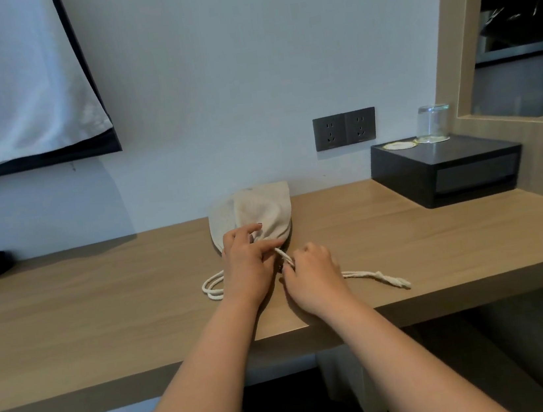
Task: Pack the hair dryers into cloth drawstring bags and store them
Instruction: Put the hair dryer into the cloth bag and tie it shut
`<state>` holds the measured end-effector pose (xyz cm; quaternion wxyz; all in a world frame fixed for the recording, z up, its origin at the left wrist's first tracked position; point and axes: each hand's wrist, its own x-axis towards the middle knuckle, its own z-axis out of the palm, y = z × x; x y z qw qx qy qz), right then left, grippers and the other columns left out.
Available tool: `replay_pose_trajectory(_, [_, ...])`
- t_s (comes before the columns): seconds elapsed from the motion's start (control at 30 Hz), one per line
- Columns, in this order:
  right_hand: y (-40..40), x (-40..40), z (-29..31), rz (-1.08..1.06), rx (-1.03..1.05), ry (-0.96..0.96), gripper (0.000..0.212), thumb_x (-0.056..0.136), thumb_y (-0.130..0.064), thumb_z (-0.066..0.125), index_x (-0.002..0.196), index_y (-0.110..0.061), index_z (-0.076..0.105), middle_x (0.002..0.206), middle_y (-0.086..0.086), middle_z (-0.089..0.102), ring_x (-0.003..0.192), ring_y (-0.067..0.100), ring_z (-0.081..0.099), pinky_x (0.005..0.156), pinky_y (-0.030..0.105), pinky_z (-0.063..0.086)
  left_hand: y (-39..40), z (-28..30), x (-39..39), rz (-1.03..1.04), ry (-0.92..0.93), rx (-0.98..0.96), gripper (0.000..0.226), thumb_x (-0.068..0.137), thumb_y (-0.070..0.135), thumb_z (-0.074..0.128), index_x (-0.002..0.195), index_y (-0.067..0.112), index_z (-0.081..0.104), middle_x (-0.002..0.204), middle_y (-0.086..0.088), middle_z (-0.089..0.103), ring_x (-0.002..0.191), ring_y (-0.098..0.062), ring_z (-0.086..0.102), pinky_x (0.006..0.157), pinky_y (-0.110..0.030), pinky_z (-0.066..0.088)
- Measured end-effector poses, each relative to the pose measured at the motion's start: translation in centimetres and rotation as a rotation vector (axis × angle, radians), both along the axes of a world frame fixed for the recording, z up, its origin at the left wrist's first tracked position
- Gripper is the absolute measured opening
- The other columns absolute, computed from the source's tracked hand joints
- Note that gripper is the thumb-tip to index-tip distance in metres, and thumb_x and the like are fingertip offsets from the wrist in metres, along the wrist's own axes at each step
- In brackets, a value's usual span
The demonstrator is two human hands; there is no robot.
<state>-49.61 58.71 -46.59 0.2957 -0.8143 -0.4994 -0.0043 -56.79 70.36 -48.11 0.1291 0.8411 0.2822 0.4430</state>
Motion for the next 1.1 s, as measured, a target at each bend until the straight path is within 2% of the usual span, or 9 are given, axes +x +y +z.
replay_pose_trajectory(0.1, [0.4,0.1,0.0,0.026,0.091,0.064,0.029,0.102,-0.028,0.034,0.092,-0.017,0.059,0.094,0.004,0.058,0.092,0.025,0.055,0.071,0.035,0.039,0.2,0.2,-0.1,0.023,0.038,0.011,0.028,0.079,0.005,0.072,0.097,0.025,0.079,0.125,-0.006,0.06,0.121,-0.031,0.042,0.099,-0.036,0.037])
replay_pose_trajectory(0.23, [-0.5,0.8,0.0,-0.017,0.162,0.244,0.037,0.098,-0.026,0.038,0.068,-0.017,0.059,0.07,0.001,0.058,0.069,0.019,0.054,0.059,0.032,0.039,0.2,0.0,0.4,0.033,0.173,0.13,0.022,0.075,0.011,0.08,0.091,0.027,0.08,0.121,-0.008,0.065,0.117,-0.034,0.05,0.088,-0.042,0.043])
replay_pose_trajectory(0.5, [-2.0,0.8,-0.1,0.015,0.261,0.42,0.034,0.096,-0.02,0.045,0.07,-0.011,0.065,0.056,-0.005,0.051,0.053,0.005,0.047,0.047,0.017,0.032,0.0,0.3,0.4,0.064,0.204,0.131,0.02,0.078,0.021,0.079,0.094,0.034,0.078,0.128,-0.006,0.061,0.124,-0.032,0.047,0.09,-0.044,0.04])
replay_pose_trajectory(0.6, [-2.6,0.9,0.1,0.01,0.335,0.498,0.032,0.094,-0.017,0.047,0.07,-0.013,0.067,0.05,-0.007,0.047,0.046,0.003,0.042,0.043,0.014,0.032,0.0,0.1,-0.2,0.024,0.104,0.078,0.048,0.071,0.017,0.084,0.116,0.022,0.071,0.135,-0.013,0.052,0.126,-0.036,0.044,0.1,-0.049,0.041])
replay_pose_trajectory(0.7, [-3.3,1.1,0.0,-0.015,0.38,0.515,0.03,0.094,-0.015,0.047,0.073,-0.014,0.068,0.047,-0.008,0.044,0.047,0.004,0.04,0.044,0.016,0.026,-0.3,0.2,-1.4,0.111,0.118,-0.147,0.084,0.073,0.022,0.083,0.144,0.011,0.039,0.143,-0.013,0.036,0.132,-0.031,0.031,0.111,-0.036,0.025])
replay_pose_trajectory(0.77, [-3.5,1.2,-0.1,-0.025,0.396,0.523,0.029,0.094,-0.016,0.047,0.076,-0.014,0.069,0.046,-0.008,0.043,0.047,0.005,0.039,0.045,0.019,0.026,-0.3,0.0,-2.4,0.243,0.252,-0.203,0.067,0.084,0.03,0.071,0.142,0.013,0.042,0.141,-0.01,0.043,0.131,-0.03,0.036,0.107,-0.039,0.03])
replay_pose_trajectory(0.87, [-3.8,0.8,0.0,0.004,0.375,0.552,0.028,0.095,-0.018,0.047,0.079,-0.018,0.07,0.039,-0.009,0.041,0.041,0.004,0.035,0.045,0.021,0.024,-1.2,0.4,-3.9,0.296,0.397,-0.202,0.025,0.094,0.034,0.053,0.114,0.027,0.068,0.115,-0.002,0.068,0.114,-0.026,0.056,0.093,-0.041,0.043])
replay_pose_trajectory(0.97, [-4.5,0.1,0.0,0.069,0.366,0.625,0.027,0.097,-0.02,0.046,0.084,-0.025,0.07,0.042,-0.011,0.042,0.043,0.005,0.036,0.049,0.024,0.027,-2.4,0.5,-4.9,0.248,0.349,-0.162,0.022,0.097,0.035,0.052,0.094,0.027,0.072,0.097,0.002,0.07,0.1,-0.022,0.061,0.088,-0.04,0.044])
replay_pose_trajectory(1.1, [-5.9,-1.1,0.3,0.12,0.346,0.706,0.028,0.097,-0.016,0.047,0.086,-0.019,0.072,0.053,-0.006,0.048,0.051,0.007,0.042,0.057,0.025,0.035,-4.2,0.1,-6.2,0.141,0.244,-0.191,0.02,0.096,0.029,0.056,0.094,0.022,0.075,0.094,0.001,0.069,0.092,-0.02,0.061,0.084,-0.039,0.049])
